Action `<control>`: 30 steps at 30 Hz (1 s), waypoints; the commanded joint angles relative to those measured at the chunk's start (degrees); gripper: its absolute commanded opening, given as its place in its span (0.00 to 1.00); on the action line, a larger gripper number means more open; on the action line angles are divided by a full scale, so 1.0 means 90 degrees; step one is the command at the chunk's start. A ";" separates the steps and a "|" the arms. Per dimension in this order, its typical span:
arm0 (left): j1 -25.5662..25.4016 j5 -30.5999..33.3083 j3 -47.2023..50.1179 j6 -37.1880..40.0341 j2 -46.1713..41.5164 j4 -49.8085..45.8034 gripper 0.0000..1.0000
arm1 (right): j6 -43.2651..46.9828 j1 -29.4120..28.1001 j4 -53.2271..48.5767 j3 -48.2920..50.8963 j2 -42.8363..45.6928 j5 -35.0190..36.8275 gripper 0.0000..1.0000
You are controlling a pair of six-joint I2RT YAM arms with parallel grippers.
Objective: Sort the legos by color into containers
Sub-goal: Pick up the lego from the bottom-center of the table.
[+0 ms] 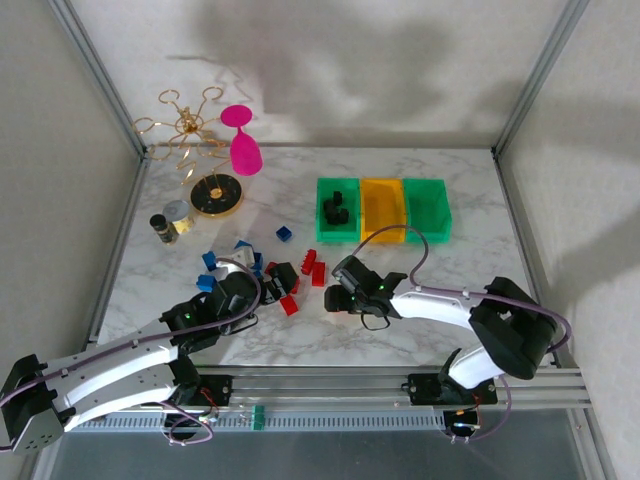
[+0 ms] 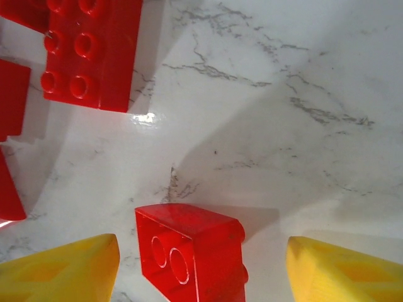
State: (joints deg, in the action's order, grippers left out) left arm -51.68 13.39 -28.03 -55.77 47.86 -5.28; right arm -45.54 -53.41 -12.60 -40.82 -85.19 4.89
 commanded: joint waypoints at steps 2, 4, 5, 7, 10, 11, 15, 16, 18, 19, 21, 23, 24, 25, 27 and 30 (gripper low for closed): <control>-0.0044 0.0221 0.0101 -0.0041 -0.0093 -0.0155 1.00 | 0.0095 -0.0029 0.0176 -0.0118 -0.0133 0.0073 0.64; -0.0049 0.0223 0.0115 -0.0054 -0.0110 -0.0153 1.00 | 0.0136 -0.0032 0.0274 -0.0130 -0.0220 -0.0024 0.61; -0.0044 0.0228 0.0116 -0.0063 -0.0111 -0.0153 1.00 | 0.0150 -0.0033 0.0277 -0.0160 -0.0273 -0.0046 0.59; -0.0041 0.0231 0.0107 -0.0055 -0.0103 -0.0151 1.00 | 0.0211 -0.0032 0.0306 -0.0206 -0.0357 -0.0061 0.56; -0.0049 0.0246 0.0059 -0.0054 -0.0117 -0.0232 1.00 | 0.0257 -0.0028 0.0300 -0.0254 -0.0407 -0.0070 0.51; -0.0044 0.0259 0.0041 -0.0061 -0.0131 -0.0244 1.00 | 0.0274 -0.0031 0.0279 -0.0276 -0.0412 -0.0061 0.50; -0.0049 0.0285 0.0068 -0.0064 -0.0180 -0.0235 1.00 | 0.0312 -0.0032 0.0346 -0.0269 -0.0351 -0.0116 0.42; -0.0049 0.0280 0.0058 -0.0063 -0.0181 -0.0246 1.00 | 0.0313 -0.0030 0.0337 -0.0278 -0.0341 -0.0114 0.41; -0.0049 0.0270 0.0029 -0.0073 -0.0190 -0.0266 1.00 | 0.0312 -0.0028 0.0297 -0.0327 -0.0298 -0.0123 0.37; -0.0049 0.0273 0.0029 -0.0066 -0.0190 -0.0271 1.00 | 0.0322 -0.0031 0.0294 -0.0337 -0.0259 -0.0140 0.36; -0.0049 0.0270 0.0029 -0.0063 -0.0203 -0.0254 1.00 | 0.0333 -0.0024 0.0306 -0.0328 -0.0176 -0.0142 0.33; -0.0045 0.0251 0.0001 -0.0063 -0.0200 -0.0264 1.00 | 0.0336 -0.0025 0.0262 -0.0361 -0.0127 -0.0141 0.31; -0.0041 0.0253 -0.0019 -0.0063 -0.0208 -0.0274 1.00 | 0.0342 -0.0033 0.0239 -0.0391 -0.0106 -0.0134 0.31; -0.0048 0.0256 -0.0037 -0.0063 -0.0210 -0.0282 1.00 | 0.0345 -0.0018 0.0219 -0.0422 -0.0068 -0.0141 0.30; -0.0043 0.0247 -0.0057 -0.0035 -0.0220 -0.0267 1.00 | 0.0389 -0.0016 0.0153 -0.0494 0.0012 -0.0137 0.28; -0.0043 0.0241 -0.0126 0.0022 -0.0210 -0.0271 1.00 | 0.0454 0.0047 0.0042 -0.0603 0.0179 -0.0108 0.27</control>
State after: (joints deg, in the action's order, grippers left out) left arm -51.68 14.22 -27.97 -55.75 46.85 -6.28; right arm -42.61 -53.39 -10.63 -44.01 -85.78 4.21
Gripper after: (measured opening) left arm 0.996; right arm 0.273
